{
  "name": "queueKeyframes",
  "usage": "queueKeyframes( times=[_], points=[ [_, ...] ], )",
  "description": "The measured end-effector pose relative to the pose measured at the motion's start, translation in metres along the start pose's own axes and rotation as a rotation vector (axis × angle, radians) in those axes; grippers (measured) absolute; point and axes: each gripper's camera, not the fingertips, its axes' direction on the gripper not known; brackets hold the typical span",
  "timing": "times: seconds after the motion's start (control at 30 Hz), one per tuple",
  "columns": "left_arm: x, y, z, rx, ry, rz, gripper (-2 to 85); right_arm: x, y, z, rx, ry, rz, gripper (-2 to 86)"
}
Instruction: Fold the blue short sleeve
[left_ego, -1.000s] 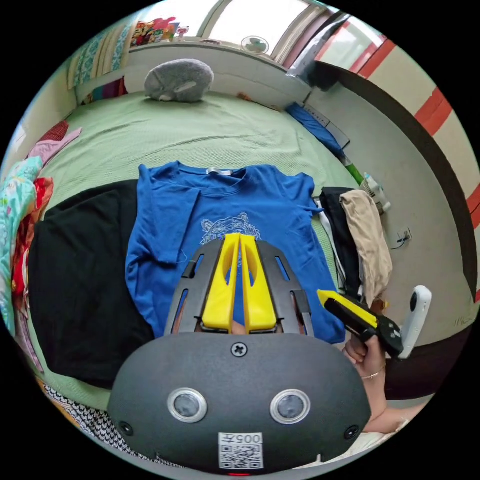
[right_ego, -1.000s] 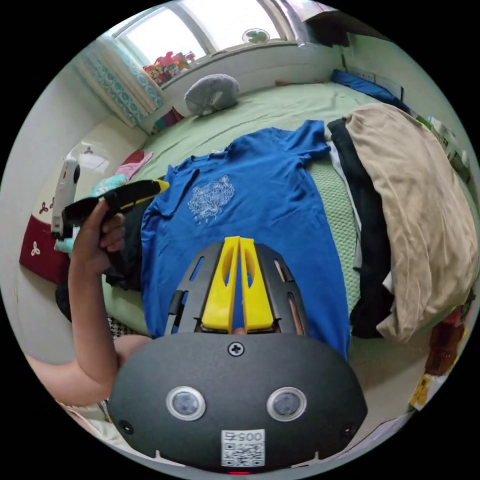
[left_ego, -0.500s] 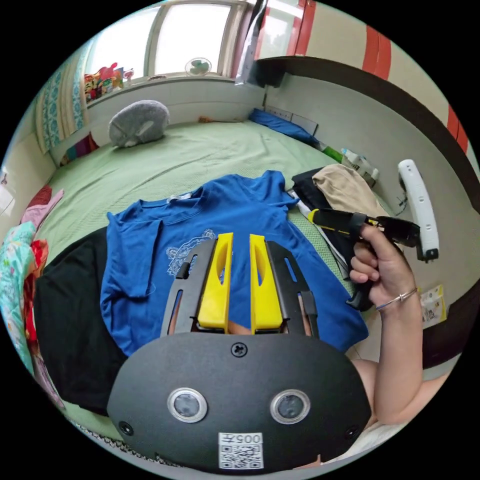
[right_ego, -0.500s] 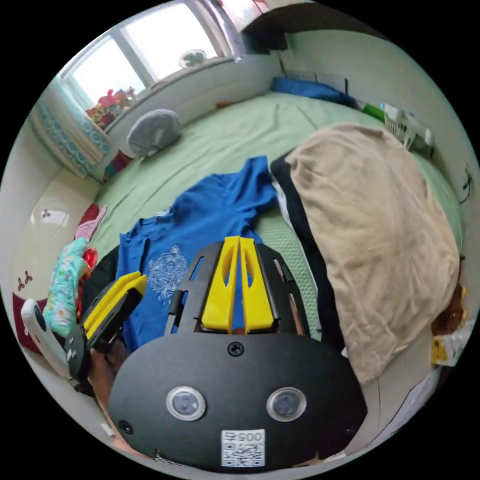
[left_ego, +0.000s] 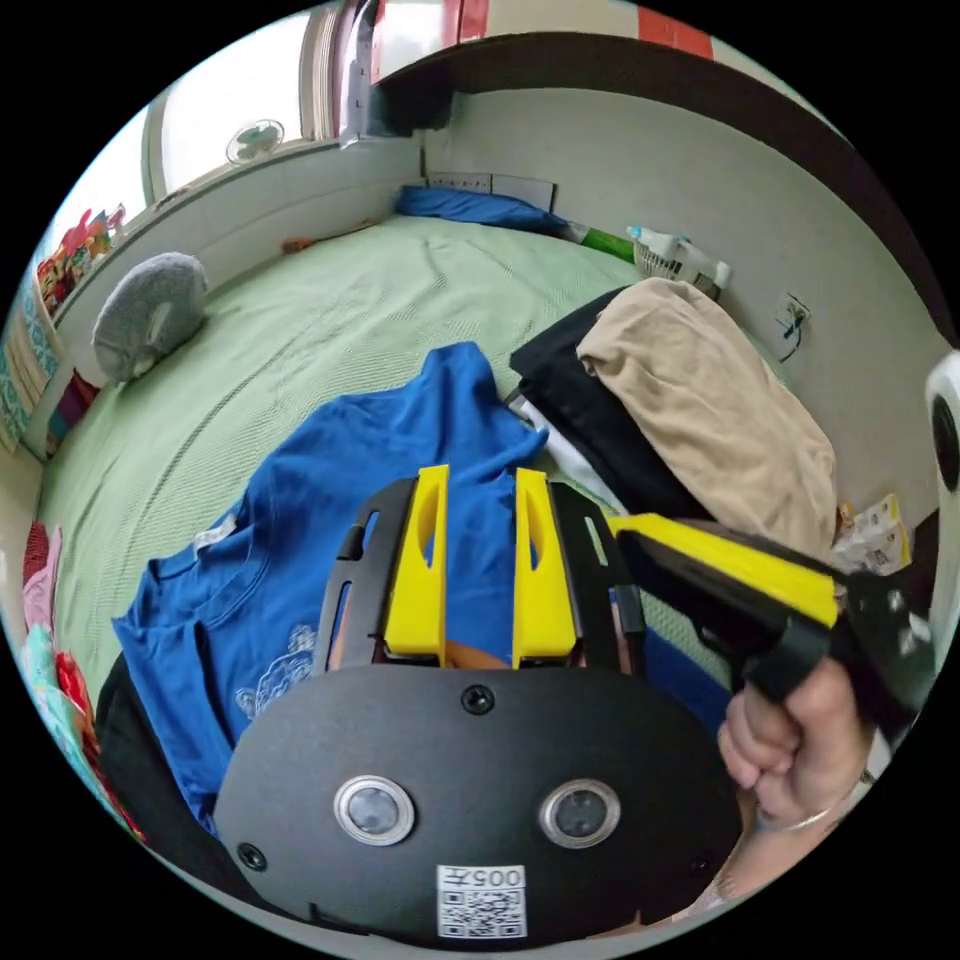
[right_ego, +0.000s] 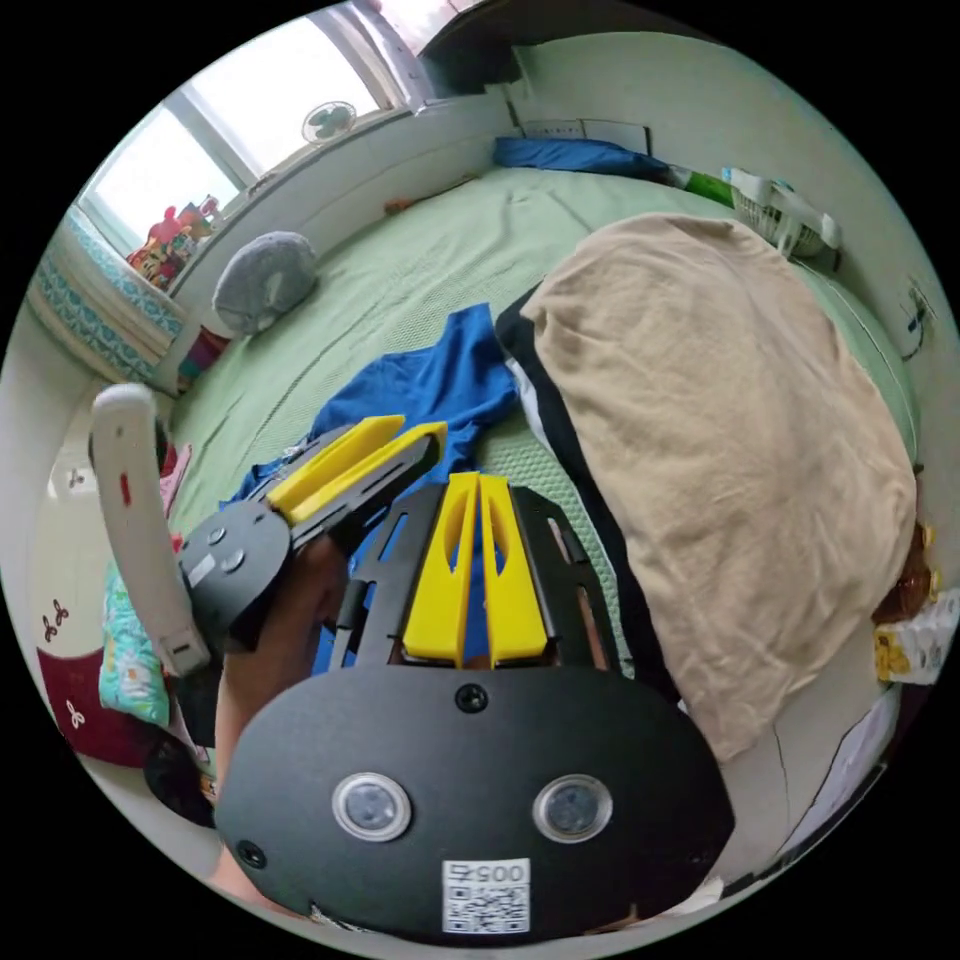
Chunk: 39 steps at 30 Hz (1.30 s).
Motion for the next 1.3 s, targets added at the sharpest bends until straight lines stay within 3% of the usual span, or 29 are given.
queueKeyframes(
  times=[0.1,0.27,0.43,0.8,1.03,1.17,1.3],
  points=[
    [0.018,-0.032,0.026,-0.023,0.006,0.025,11.5,0.014,0.002,-0.011,0.039,0.047,0.034,-0.1],
    [0.016,-0.067,0.048,-0.015,-0.021,-0.046,9.7,0.034,0.001,-0.014,0.131,-0.051,0.016,4.6],
    [-0.014,-0.084,0.05,0.075,0.078,-0.144,8.8,0.042,-0.012,0.024,0.037,-0.066,0.032,6.7],
    [-0.005,-0.2,0.087,0.072,0.009,0.026,11.7,0.042,-0.002,0.024,0.175,-0.129,0.075,10.9],
    [0.004,-0.263,0.146,-0.061,0.0,0.063,10.9,0.04,-0.003,0.036,0.198,-0.064,0.106,6.5],
    [0.0,-0.287,0.16,-0.067,-0.028,-0.042,2.9,0.031,-0.002,0.034,0.233,-0.019,0.049,2.7],
    [-0.002,-0.302,0.17,-0.122,-0.065,0.005,0.7,0.03,0.001,0.037,0.243,-0.072,0.066,-0.5]
  ],
)
